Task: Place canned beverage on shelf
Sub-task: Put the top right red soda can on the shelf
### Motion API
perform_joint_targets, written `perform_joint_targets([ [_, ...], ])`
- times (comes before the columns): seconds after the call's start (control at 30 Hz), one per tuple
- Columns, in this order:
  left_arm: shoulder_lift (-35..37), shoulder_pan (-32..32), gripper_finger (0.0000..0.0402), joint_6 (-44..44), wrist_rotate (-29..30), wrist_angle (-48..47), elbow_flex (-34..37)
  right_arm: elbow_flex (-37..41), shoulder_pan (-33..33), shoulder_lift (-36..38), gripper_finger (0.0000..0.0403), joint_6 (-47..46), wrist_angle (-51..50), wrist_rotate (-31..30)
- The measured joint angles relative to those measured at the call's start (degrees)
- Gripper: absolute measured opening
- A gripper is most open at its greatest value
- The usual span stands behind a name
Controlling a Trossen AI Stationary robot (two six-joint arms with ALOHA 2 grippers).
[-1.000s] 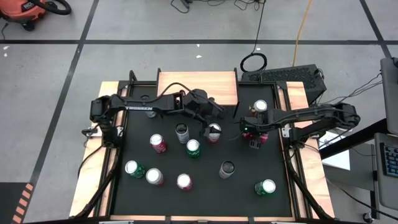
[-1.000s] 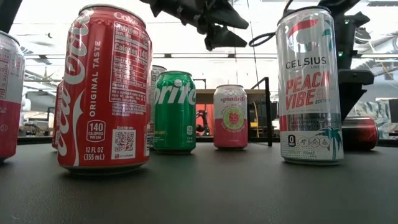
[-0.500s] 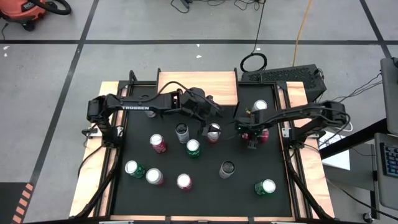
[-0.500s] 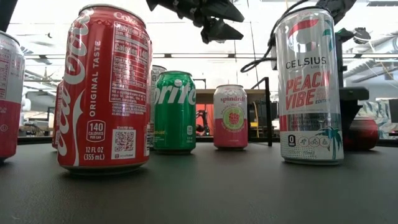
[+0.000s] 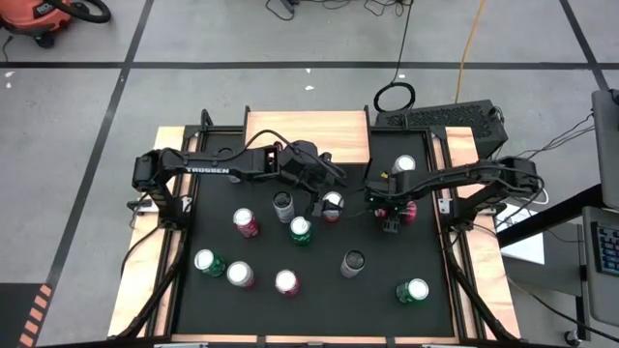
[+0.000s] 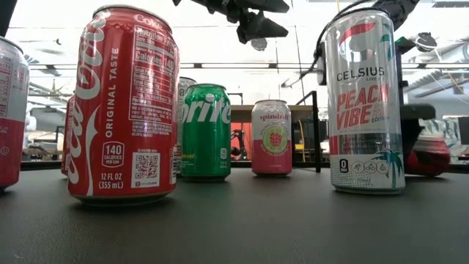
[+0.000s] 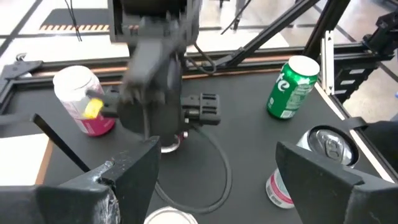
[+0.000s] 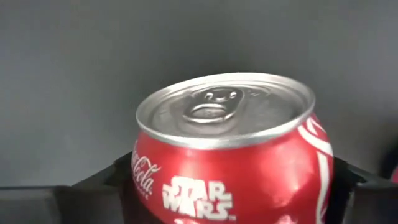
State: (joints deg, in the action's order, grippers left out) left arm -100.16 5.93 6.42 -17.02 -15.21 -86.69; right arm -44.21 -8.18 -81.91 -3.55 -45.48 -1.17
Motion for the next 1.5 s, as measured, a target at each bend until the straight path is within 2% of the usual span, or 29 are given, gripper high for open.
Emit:
perform_joint_targets([
  [0.3,1.25,0.02,0.0315,0.06,0.83,-0.3,-0.01,-0.02,0.01,10.64,0.0285,-0.47,-0.57,0.21],
  [0.47,1.76,0.04,0.0315,0.06,1.03,-0.05,-0.01,-0.04,0.04,18.5,0.0285,-2.16,0.55,4.64],
  [0.67,2.73,0.02,0.0315,0.06,2.03,1.68,-0.05,-0.04,1.73,27.95,0.0286,-3.83,6.71,8.79],
  [0.83,4.1,0.04,0.0315,0.06,3.19,3.4,-0.01,-0.04,4.1,33.59,0.0286,-1.98,15.41,8.87],
  [1.1,6.08,-0.69,0.0315,-0.07,8.25,4.32,-0.05,-0.11,6.07,35.28,0.0286,6.23,33.0,8.86],
  [1.33,6.25,-3.77,0.0315,-0.01,13.57,4.66,-0.05,-0.11,6.05,33.17,0.0286,11.27,40.77,9.1],
  [1.5,6.25,-6.63,0.0315,-0.01,17.72,4.62,-0.05,-0.11,6.05,31.47,0.0286,14.07,45.64,14.09],
])
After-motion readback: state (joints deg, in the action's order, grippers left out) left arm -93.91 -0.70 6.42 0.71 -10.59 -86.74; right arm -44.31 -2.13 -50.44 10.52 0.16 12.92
